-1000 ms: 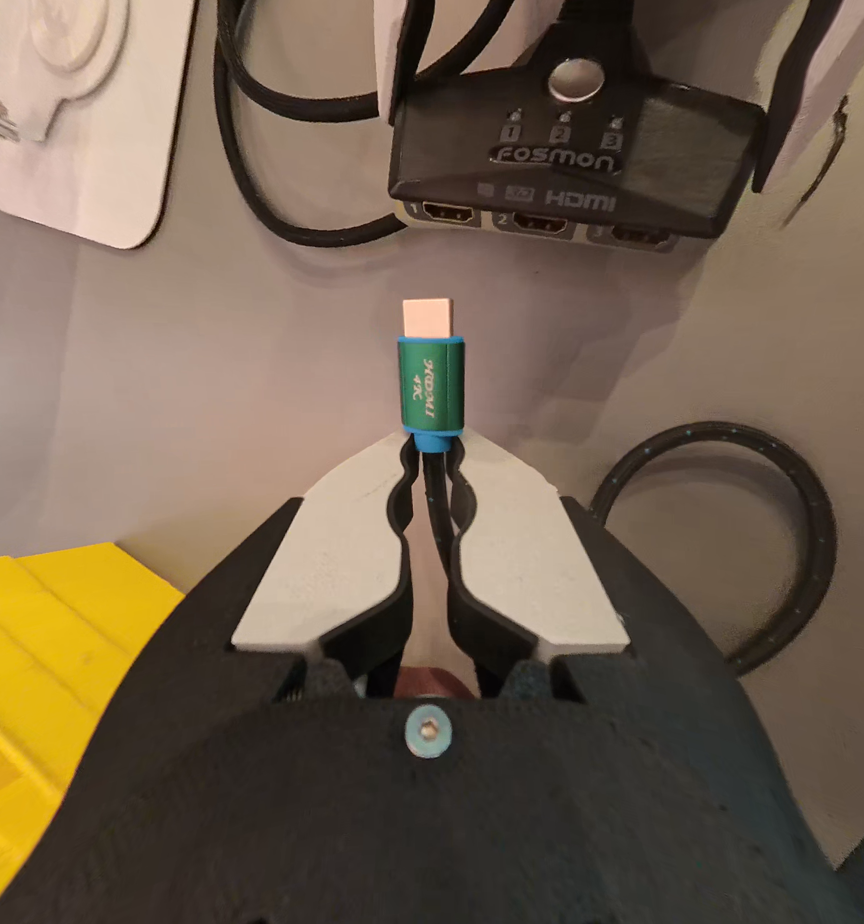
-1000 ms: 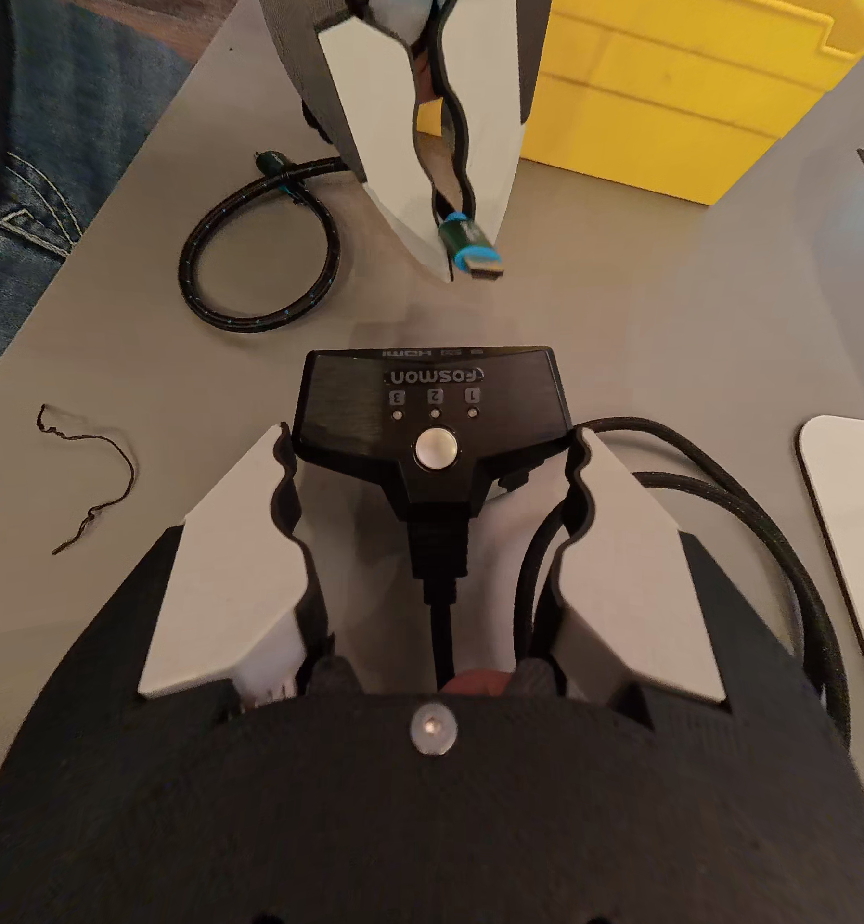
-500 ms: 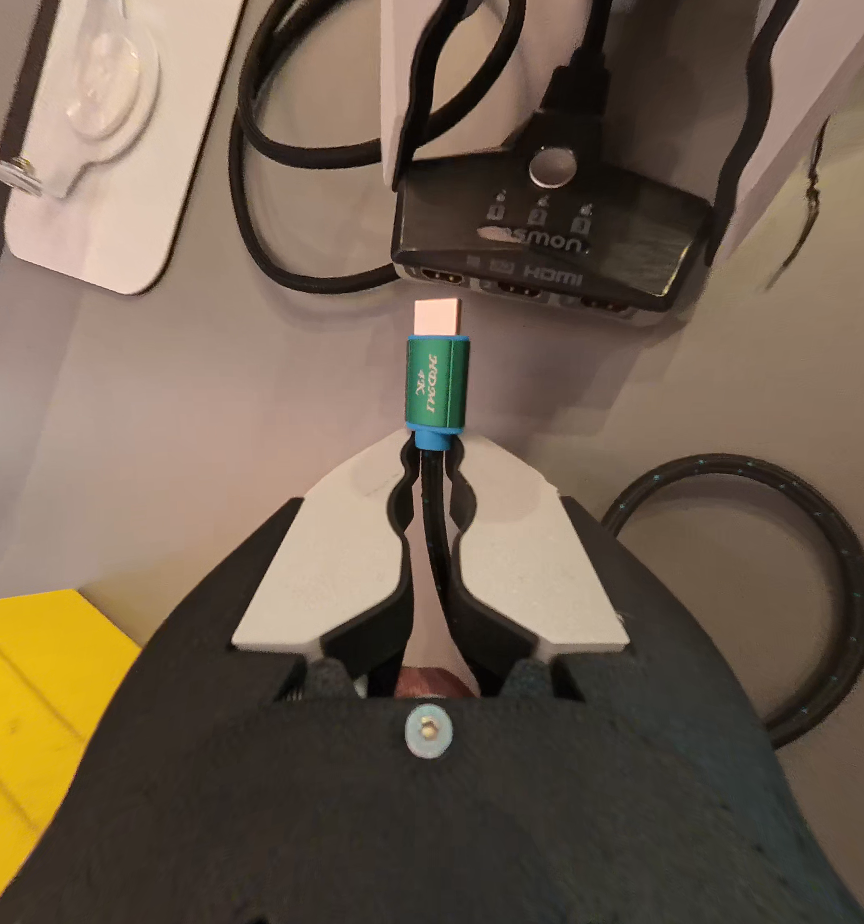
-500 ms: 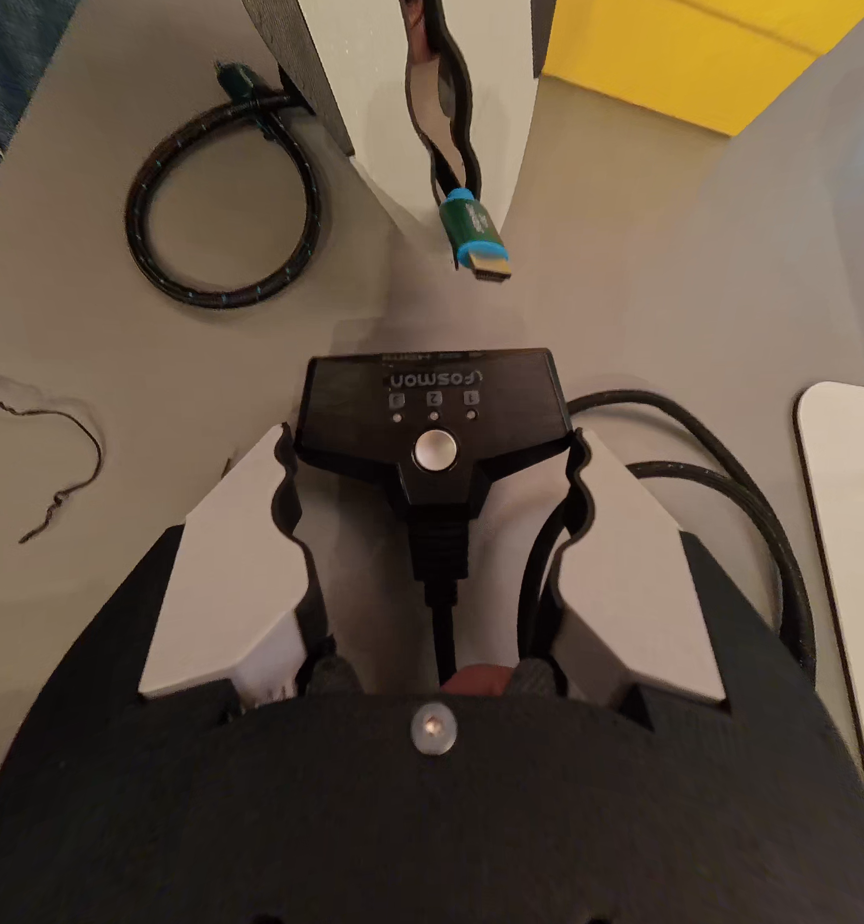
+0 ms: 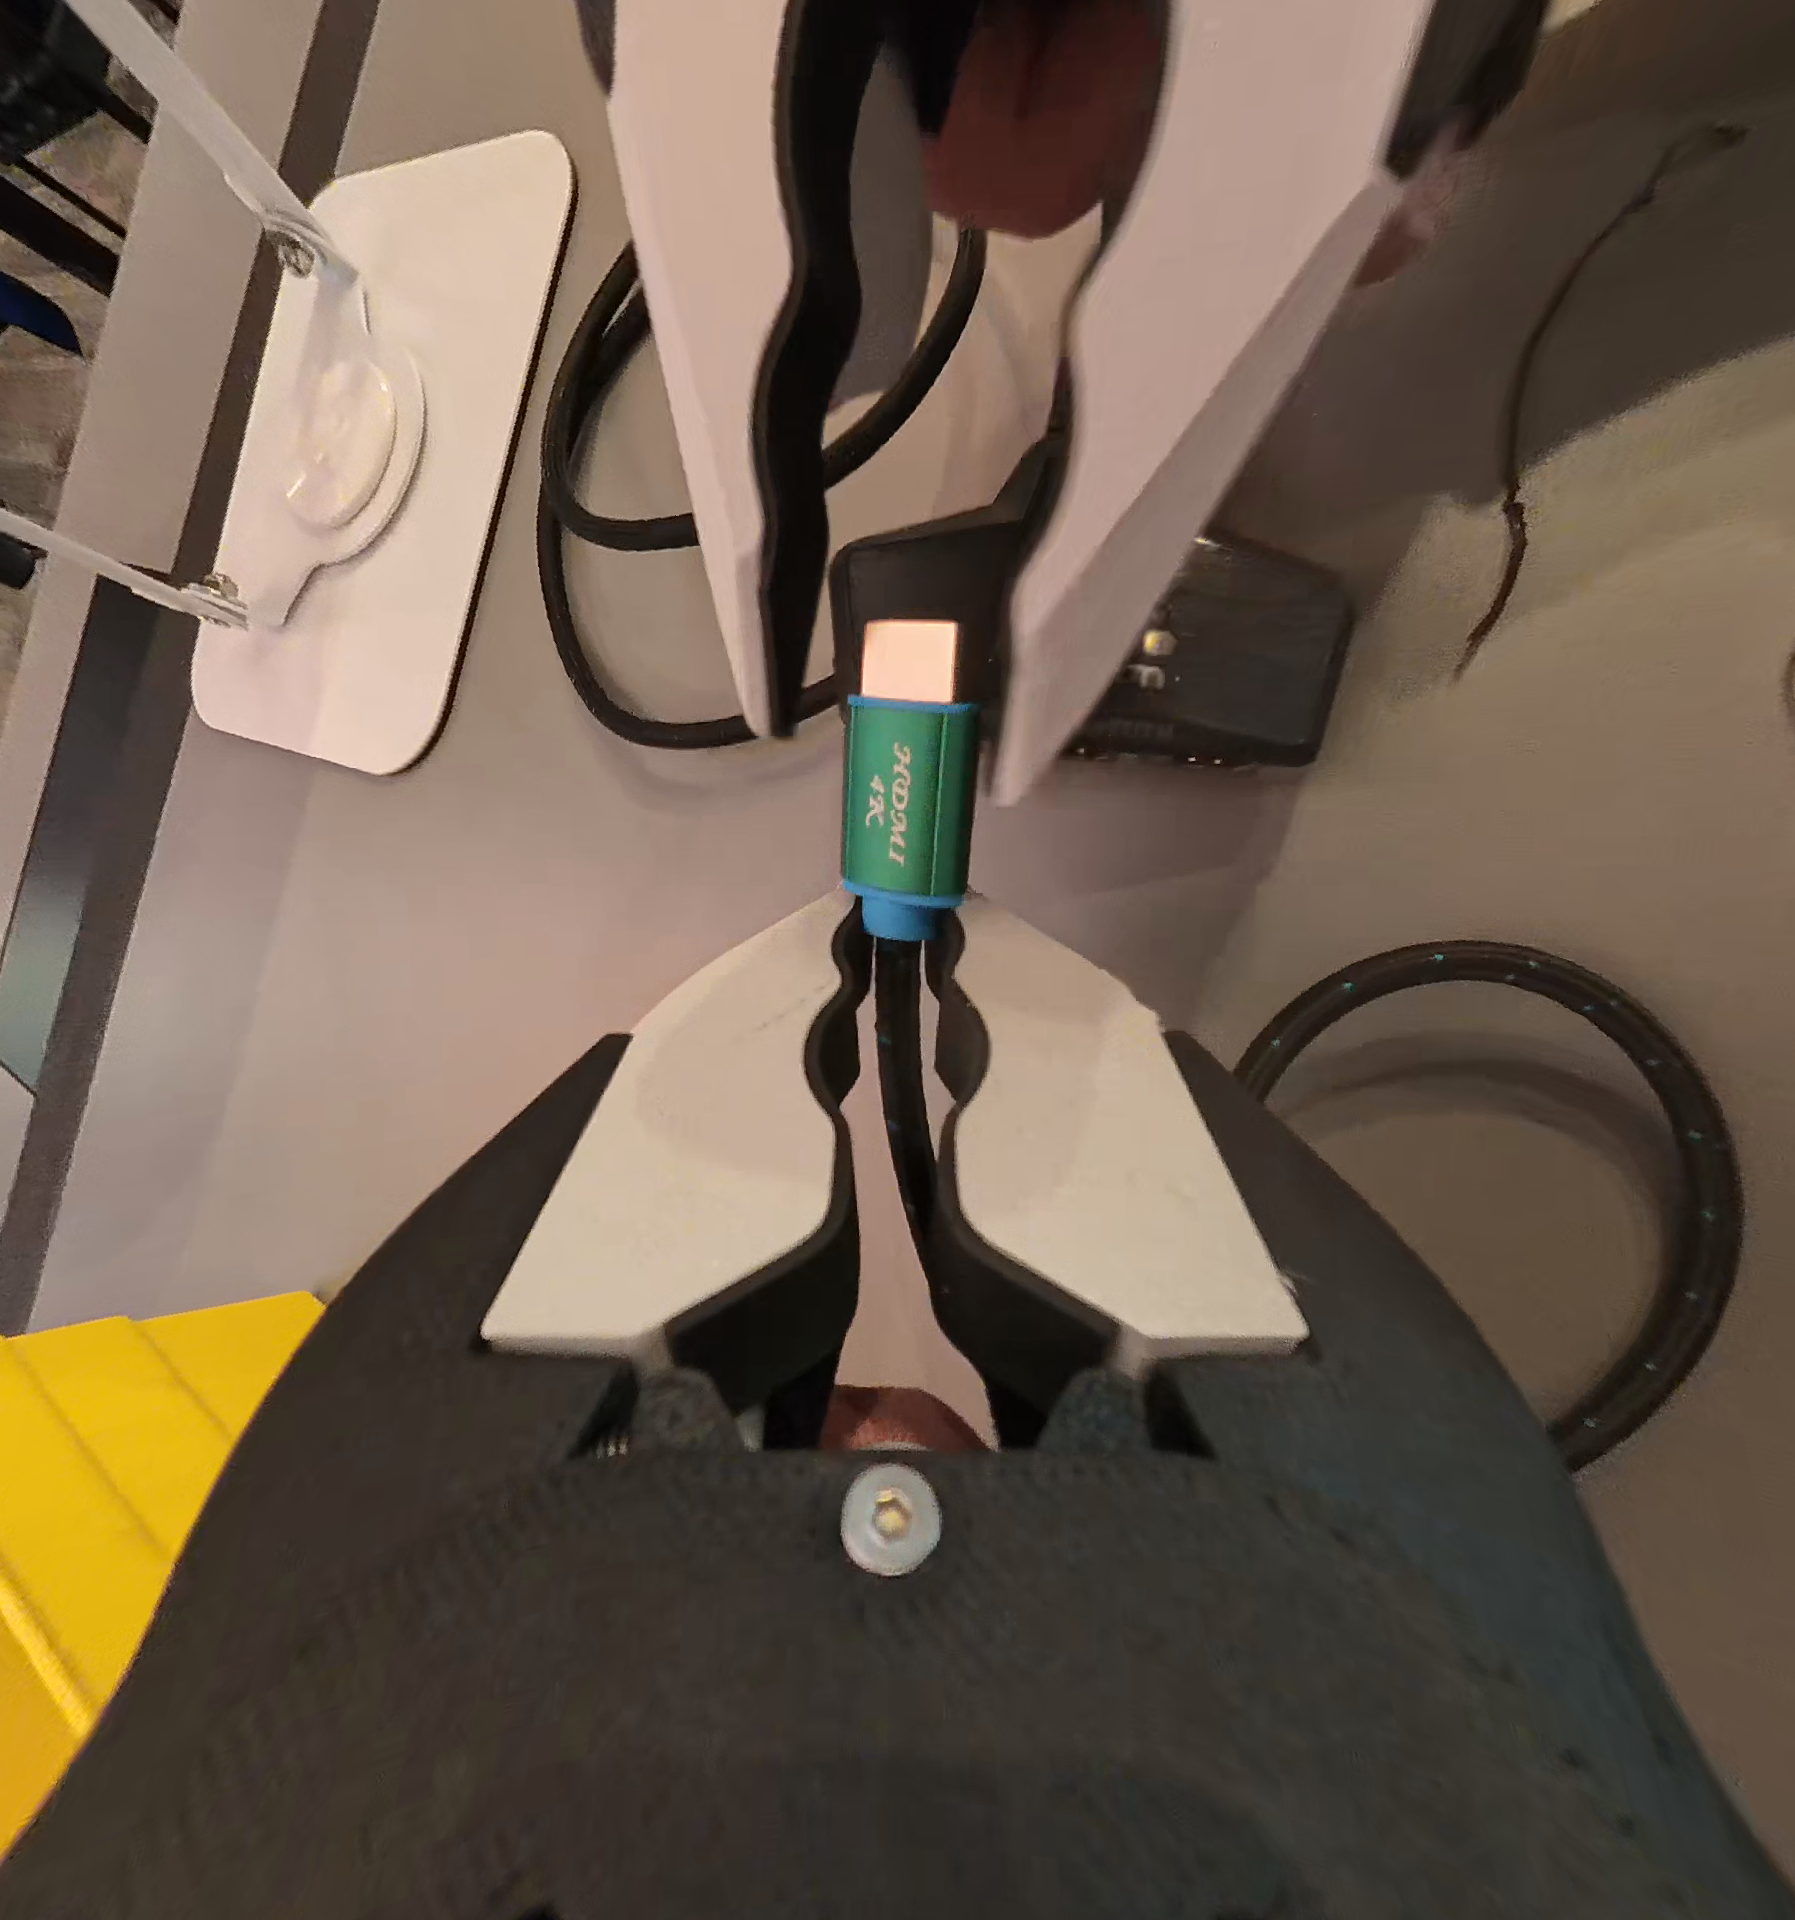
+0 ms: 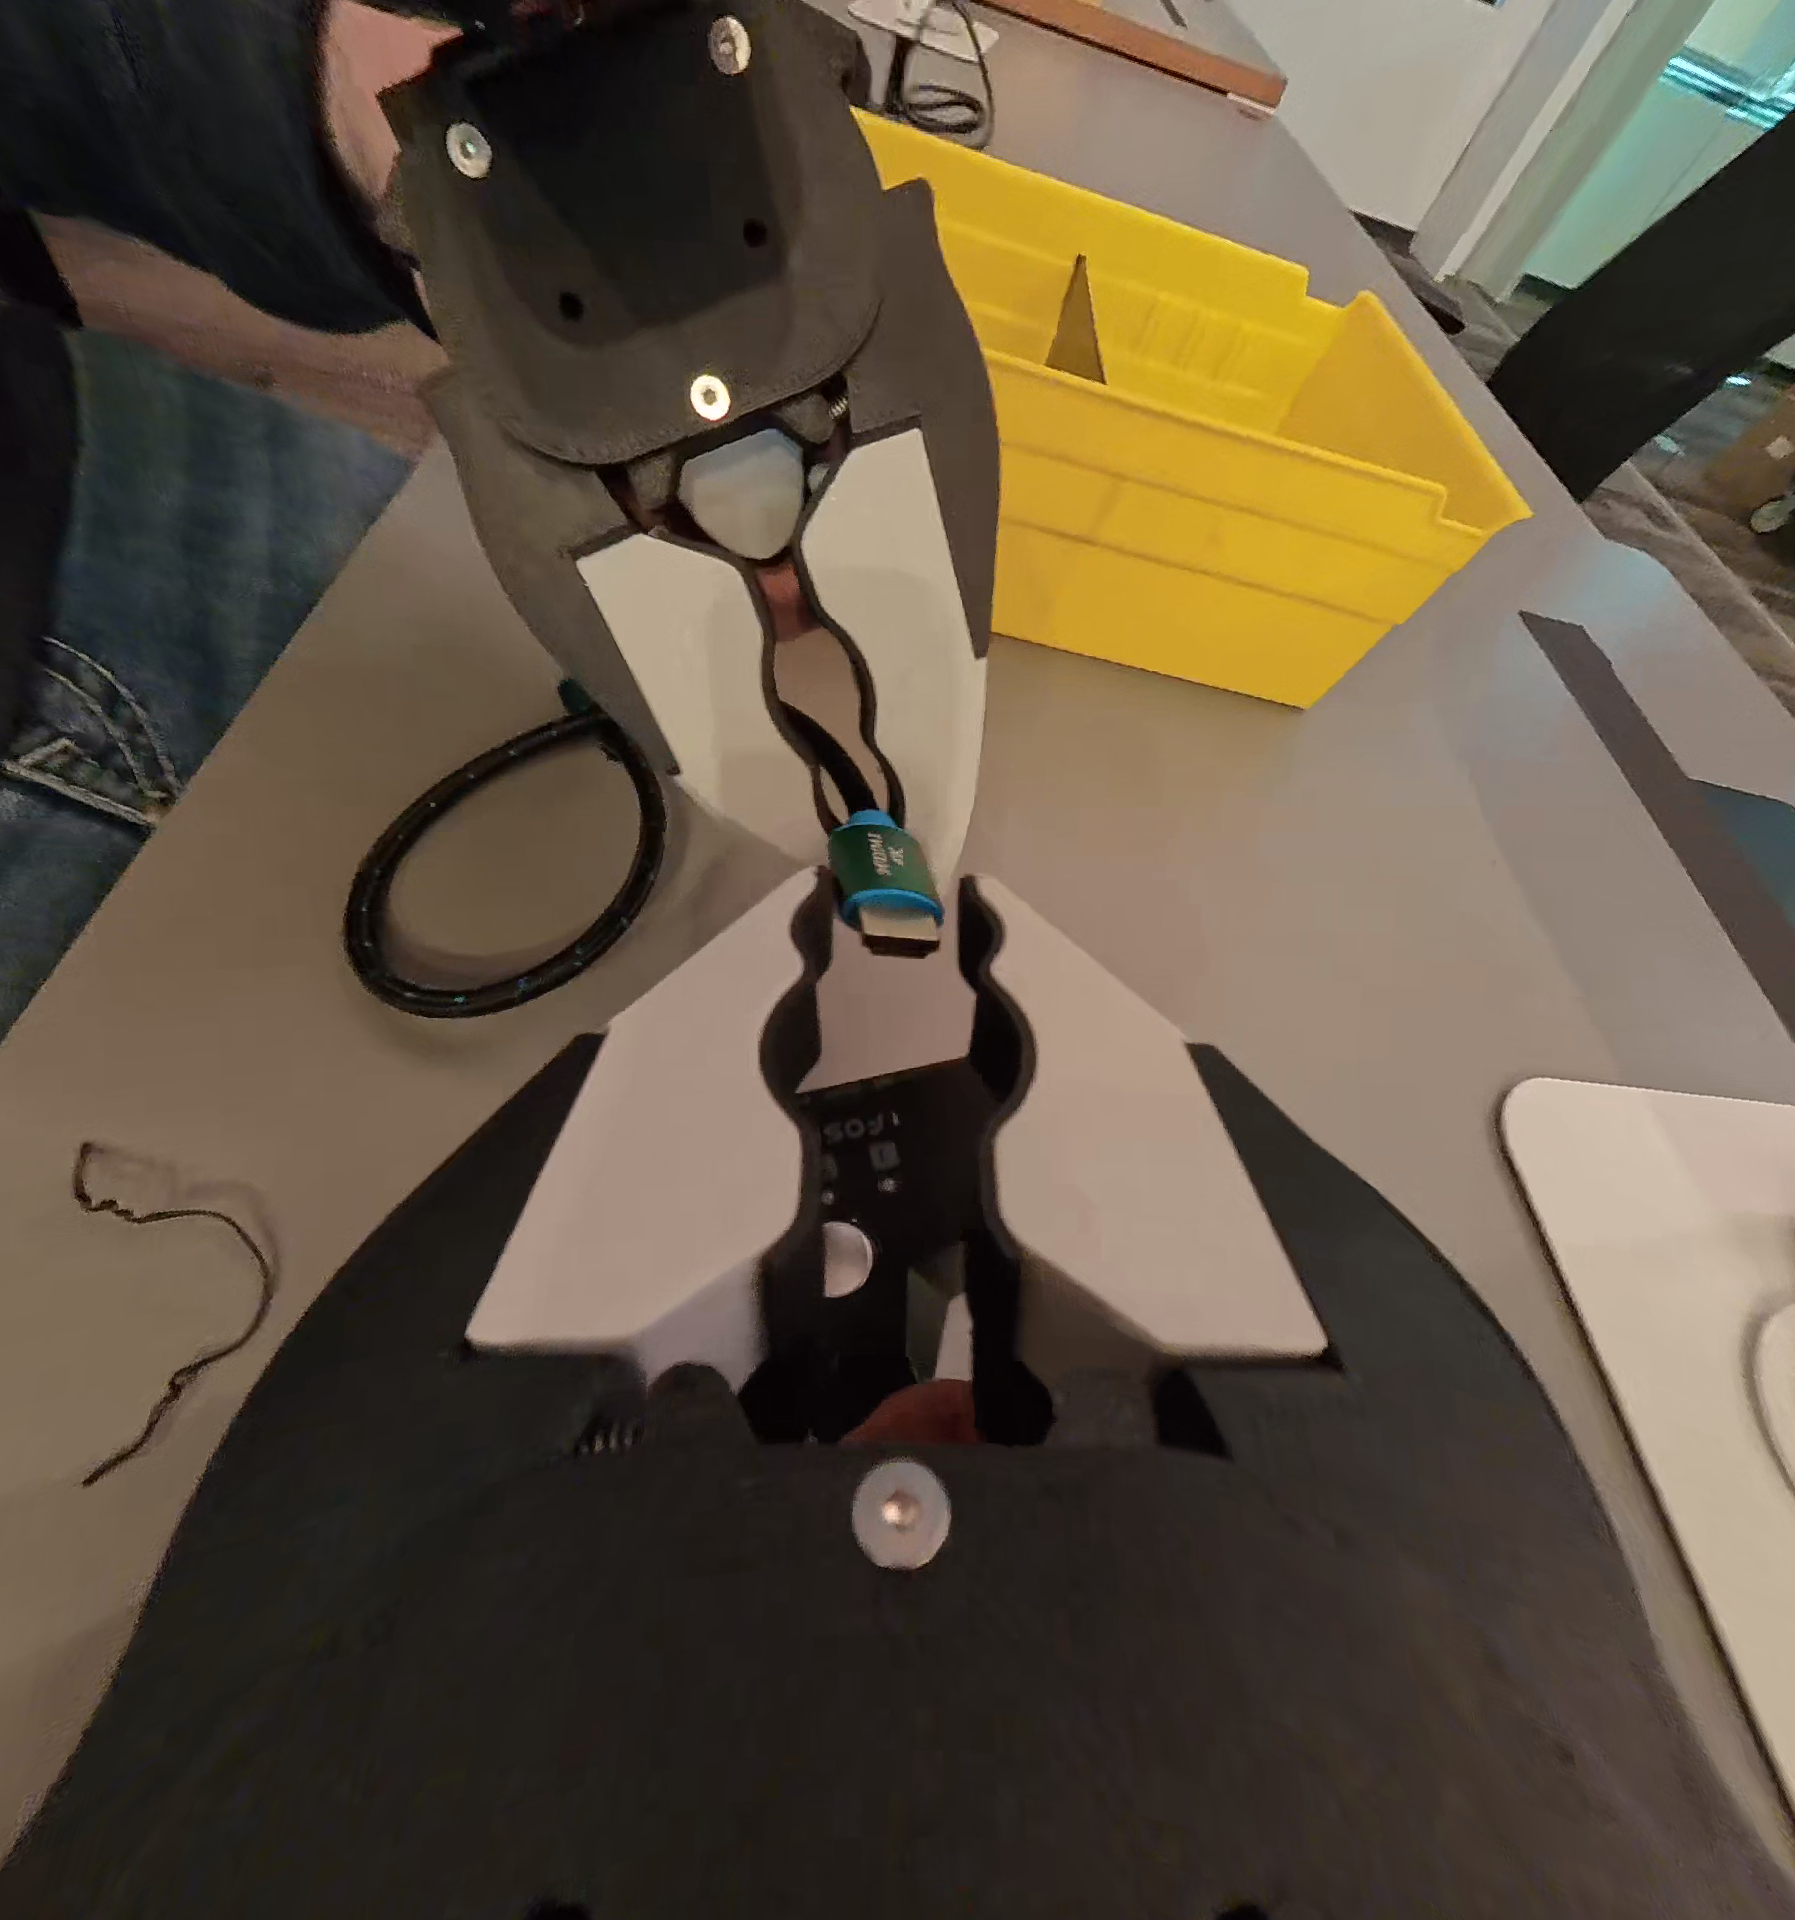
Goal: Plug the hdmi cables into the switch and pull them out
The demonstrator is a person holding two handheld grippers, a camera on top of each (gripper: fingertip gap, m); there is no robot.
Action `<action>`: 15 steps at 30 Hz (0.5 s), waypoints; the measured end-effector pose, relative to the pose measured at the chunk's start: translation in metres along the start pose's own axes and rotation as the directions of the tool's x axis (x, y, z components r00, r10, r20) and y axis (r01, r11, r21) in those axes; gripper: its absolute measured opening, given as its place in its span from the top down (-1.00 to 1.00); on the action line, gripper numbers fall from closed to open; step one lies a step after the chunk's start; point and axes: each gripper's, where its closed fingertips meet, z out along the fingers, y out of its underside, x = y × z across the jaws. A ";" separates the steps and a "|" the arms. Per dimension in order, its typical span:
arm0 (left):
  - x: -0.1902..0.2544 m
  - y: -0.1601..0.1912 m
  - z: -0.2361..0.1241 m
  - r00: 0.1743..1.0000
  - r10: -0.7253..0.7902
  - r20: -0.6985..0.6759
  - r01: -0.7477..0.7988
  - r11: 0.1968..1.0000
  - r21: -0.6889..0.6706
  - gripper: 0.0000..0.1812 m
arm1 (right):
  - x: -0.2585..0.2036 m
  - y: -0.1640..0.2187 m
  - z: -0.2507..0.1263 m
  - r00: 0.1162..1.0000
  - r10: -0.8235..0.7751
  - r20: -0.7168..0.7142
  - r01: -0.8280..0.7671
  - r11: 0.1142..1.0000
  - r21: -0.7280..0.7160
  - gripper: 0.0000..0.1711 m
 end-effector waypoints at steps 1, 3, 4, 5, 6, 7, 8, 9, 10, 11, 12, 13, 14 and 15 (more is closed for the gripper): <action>0.000 -0.001 -0.001 1.000 0.006 0.005 -0.006 1.000 -0.001 0.90 | -0.002 -0.001 0.000 1.000 0.010 0.013 -0.010 1.000 0.011 0.77; 0.000 -0.002 -0.002 1.000 0.015 0.008 -0.015 1.000 0.002 0.90 | -0.003 -0.003 -0.001 1.000 0.017 0.019 -0.017 0.999 0.033 0.78; 0.000 -0.004 -0.003 1.000 0.013 0.003 -0.013 1.000 0.011 0.90 | -0.003 -0.005 -0.002 0.999 0.031 0.026 -0.032 0.998 0.048 0.78; 0.000 -0.006 -0.005 1.000 0.012 -0.001 -0.012 1.000 0.028 0.90 | -0.002 -0.008 -0.004 0.998 0.047 0.033 -0.049 0.996 0.072 0.78; -0.001 -0.009 -0.007 1.000 0.011 -0.003 -0.011 0.998 0.057 0.90 | -0.002 -0.013 -0.007 0.997 0.064 0.040 -0.068 0.992 0.107 0.78; -0.002 -0.014 -0.010 1.000 0.001 -0.013 0.000 0.996 0.093 0.90 | -0.001 -0.018 -0.010 0.995 0.086 0.051 -0.092 0.985 0.145 0.78; -0.003 -0.019 -0.015 0.999 -0.021 -0.032 0.025 0.991 0.135 0.89 | 0.001 -0.023 -0.014 0.993 0.104 0.059 -0.113 0.977 0.181 0.79; -0.004 -0.026 -0.020 0.997 -0.047 -0.054 0.057 0.981 0.185 0.88 | 0.003 -0.028 -0.018 0.991 0.119 0.066 -0.131 0.966 0.221 0.79; -0.005 -0.033 -0.025 0.995 -0.068 -0.079 0.085 0.968 0.235 0.87 | 0.005 -0.032 -0.023 0.988 0.134 0.075 -0.149 0.955 0.257 0.80; -0.005 -0.039 -0.031 0.990 -0.087 -0.110 0.116 0.952 0.284 0.85 | 0.007 -0.035 -0.026 0.986 0.148 0.079 -0.165 0.945 0.284 0.80; -0.006 -0.044 -0.036 0.983 -0.115 -0.144 0.156 0.934 0.322 0.83 | 0.009 -0.037 -0.029 0.984 0.158 0.081 -0.176 0.936 0.304 0.80; -0.007 -0.049 -0.040 0.974 -0.145 -0.177 0.200 0.913 0.354 0.82 | 0.010 -0.037 -0.031 0.983 0.163 0.083 -0.181 0.931 0.316 0.81; -0.008 -0.051 -0.042 0.964 -0.168 -0.205 0.236 0.897 0.374 0.82 | 0.010 -0.038 -0.032 0.983 0.164 0.082 -0.182 0.927 0.328 0.81; -0.009 -0.052 -0.042 0.959 -0.184 -0.216 0.257 0.887 0.384 0.81 | 0.010 -0.040 -0.033 0.983 0.165 0.084 -0.184 0.922 0.340 0.81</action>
